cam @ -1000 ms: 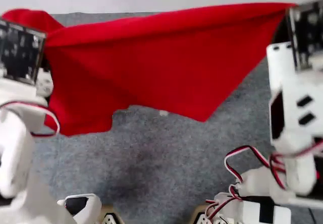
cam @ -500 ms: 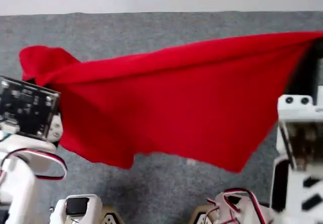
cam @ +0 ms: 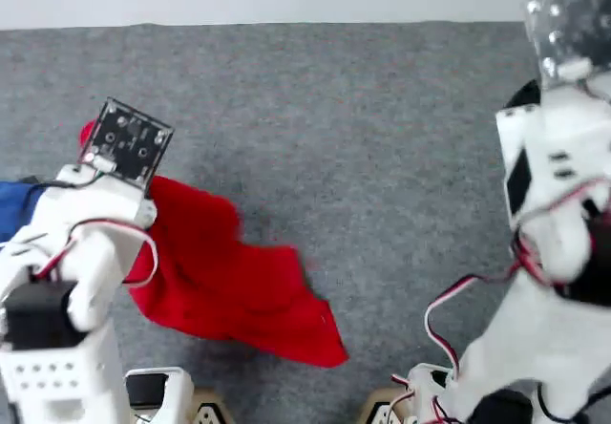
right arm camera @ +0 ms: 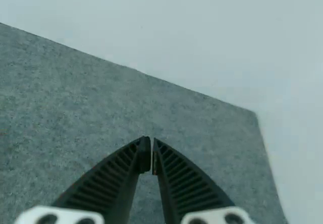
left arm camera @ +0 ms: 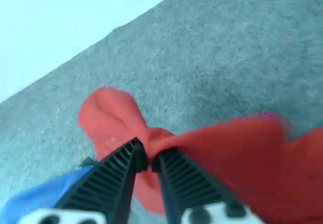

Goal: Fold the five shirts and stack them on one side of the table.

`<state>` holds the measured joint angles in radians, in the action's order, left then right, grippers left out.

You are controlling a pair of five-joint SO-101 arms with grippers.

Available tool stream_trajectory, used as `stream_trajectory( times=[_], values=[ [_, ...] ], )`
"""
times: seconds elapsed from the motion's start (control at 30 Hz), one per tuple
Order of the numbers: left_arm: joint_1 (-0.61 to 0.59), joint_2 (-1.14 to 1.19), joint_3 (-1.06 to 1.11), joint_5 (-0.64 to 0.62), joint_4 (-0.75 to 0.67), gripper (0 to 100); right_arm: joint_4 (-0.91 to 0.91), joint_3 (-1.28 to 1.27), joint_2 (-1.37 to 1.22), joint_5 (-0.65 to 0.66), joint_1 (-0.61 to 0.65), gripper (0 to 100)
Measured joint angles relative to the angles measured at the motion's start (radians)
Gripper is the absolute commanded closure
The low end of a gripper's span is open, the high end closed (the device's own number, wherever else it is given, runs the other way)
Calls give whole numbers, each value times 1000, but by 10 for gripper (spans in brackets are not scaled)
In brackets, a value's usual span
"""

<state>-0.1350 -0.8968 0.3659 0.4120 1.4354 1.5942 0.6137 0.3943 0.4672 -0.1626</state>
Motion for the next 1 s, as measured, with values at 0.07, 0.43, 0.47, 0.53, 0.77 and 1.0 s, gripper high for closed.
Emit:
stream_trajectory(
  times=[0.07, 0.43, 0.47, 0.53, 0.77, 1.0],
  values=[
    [0, 2, 51, 0, -58, 994, -55, -72, 0, -3, 0, 989],
    [-5, 2, 193, 60, 121, 994, 58, -278, 0, -5, 103, 987],
    [-20, 2, 204, 71, 144, 994, 83, -302, 0, -15, 130, 987],
    [-69, 0, 222, 95, 176, 994, 106, -358, 0, -57, 193, 987],
    [-293, -5, 327, 186, 216, 994, 112, -586, -46, -199, 391, 988],
    [-470, -6, 402, 404, 287, 949, 103, -606, -184, -230, 512, 987]
  ],
)
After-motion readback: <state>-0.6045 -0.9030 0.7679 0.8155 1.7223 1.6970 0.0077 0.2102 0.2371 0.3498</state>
